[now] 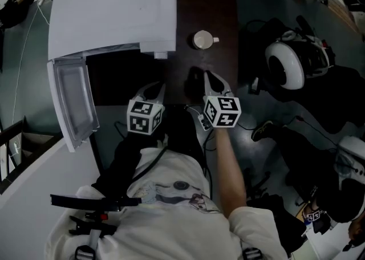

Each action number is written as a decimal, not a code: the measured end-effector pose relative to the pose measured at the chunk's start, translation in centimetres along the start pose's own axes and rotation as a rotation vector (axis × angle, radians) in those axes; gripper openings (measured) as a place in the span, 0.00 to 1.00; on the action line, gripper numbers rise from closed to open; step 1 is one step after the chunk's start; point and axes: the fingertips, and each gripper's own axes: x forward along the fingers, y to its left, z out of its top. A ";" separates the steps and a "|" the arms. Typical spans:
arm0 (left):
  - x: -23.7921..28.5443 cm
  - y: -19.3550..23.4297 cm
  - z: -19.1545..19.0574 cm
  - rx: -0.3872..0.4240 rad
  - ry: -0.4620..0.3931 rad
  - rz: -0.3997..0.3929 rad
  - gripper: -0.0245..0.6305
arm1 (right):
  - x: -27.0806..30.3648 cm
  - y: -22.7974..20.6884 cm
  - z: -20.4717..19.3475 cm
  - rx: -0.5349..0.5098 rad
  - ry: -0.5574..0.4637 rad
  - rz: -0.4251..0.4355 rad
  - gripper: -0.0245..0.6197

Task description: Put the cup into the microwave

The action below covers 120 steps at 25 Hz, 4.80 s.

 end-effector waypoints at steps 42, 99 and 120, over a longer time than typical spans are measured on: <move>0.3 1.3 -4.8 -0.049 0.134 0.101 0.04 | 13.0 -10.3 2.8 -0.323 0.008 -0.064 0.11; -12.2 18.8 -1.7 -0.285 -0.194 0.327 0.04 | 10.4 24.2 2.2 -0.289 -0.001 0.276 0.10; -8.9 21.0 -2.3 -0.315 -0.100 0.304 0.04 | 22.9 23.2 6.9 -0.158 -0.109 0.171 0.10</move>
